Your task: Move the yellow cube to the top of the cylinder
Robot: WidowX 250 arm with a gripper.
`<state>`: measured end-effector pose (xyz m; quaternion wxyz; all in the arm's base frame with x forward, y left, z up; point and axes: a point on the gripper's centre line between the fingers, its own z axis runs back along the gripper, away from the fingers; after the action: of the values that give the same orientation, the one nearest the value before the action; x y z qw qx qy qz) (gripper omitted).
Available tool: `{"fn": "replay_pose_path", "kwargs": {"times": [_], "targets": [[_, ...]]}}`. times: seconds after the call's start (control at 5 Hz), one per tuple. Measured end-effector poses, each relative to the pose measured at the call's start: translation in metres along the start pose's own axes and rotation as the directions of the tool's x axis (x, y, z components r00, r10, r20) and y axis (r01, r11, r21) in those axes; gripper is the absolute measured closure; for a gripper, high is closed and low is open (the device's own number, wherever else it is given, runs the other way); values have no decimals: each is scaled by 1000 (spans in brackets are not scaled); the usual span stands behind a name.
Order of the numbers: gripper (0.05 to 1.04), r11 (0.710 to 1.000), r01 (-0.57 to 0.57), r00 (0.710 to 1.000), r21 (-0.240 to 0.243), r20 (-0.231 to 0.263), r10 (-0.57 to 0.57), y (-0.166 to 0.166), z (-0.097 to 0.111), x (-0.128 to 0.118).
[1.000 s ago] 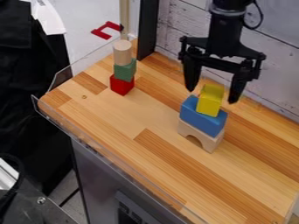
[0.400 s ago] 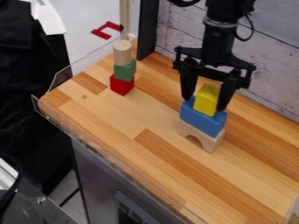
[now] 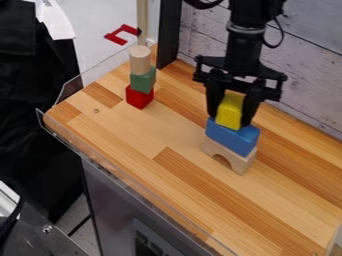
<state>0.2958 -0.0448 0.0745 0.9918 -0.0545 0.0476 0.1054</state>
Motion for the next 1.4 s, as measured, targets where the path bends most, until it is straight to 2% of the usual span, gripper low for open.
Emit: {"fn": "replay_pose_path", "kwargs": {"times": [0.2, 0.4, 0.6, 0.8, 1.2, 1.4], "targets": [[510, 1000, -29, 998, -8, 62, 30, 14, 28, -3], [510, 996, -84, 988, -12, 127, 85, 45, 58, -4], [510, 992, -122, 980, -13, 155, 123, 78, 75, 3], [510, 992, -130, 981, 2, 144, 128, 102, 75, 13], [510, 995, -95, 990, 12, 104, 93, 122, 66, 26], [510, 995, -96, 990, 16, 101, 94, 128, 65, 29]]}}
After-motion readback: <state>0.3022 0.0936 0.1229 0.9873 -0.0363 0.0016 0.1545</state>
